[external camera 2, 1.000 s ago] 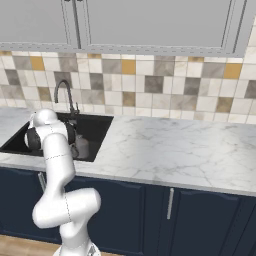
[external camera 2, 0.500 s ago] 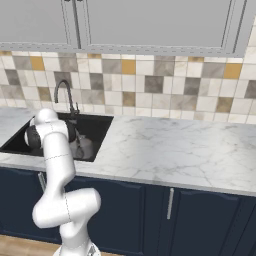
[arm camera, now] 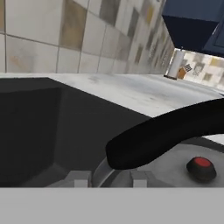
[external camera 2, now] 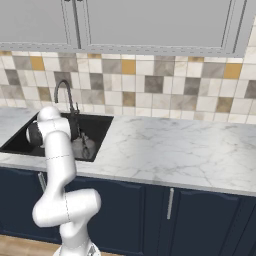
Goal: Open the cabinet, pick the kettle from the cabinet, and place it in the sink.
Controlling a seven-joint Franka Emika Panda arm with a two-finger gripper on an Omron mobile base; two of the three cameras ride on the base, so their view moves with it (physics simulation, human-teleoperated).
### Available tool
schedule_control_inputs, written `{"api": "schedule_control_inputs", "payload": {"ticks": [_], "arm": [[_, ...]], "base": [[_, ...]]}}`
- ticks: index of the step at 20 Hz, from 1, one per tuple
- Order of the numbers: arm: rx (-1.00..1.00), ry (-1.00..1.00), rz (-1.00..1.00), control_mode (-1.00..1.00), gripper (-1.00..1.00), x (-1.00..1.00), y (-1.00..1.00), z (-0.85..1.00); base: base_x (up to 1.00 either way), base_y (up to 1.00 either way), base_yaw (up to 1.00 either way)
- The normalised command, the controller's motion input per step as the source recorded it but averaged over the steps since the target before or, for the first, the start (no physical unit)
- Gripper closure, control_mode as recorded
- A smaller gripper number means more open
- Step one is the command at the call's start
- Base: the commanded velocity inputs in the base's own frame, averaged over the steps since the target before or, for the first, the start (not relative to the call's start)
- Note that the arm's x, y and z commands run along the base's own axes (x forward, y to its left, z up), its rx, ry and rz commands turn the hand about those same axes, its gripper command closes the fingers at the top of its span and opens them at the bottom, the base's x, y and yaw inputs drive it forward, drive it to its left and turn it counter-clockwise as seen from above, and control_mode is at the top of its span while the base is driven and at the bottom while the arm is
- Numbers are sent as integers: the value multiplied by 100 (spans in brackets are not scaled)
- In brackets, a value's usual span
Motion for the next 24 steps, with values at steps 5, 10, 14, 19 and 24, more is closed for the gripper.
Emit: {"api": "schedule_control_inputs", "payload": {"ticks": [5,10,14,19,24], "arm": [[17,0,11,-100,100,20,0,-14],[17,0,10,-100,100,20,-1,-13],[14,0,8,-100,100,19,-1,-18],[8,0,7,-100,100,21,0,-21],[2,0,4,-100,100,23,3,-18]], "base": [[0,0,0],[0,0,0],[0,0,0],[0,0,0],[0,0,0]]}}
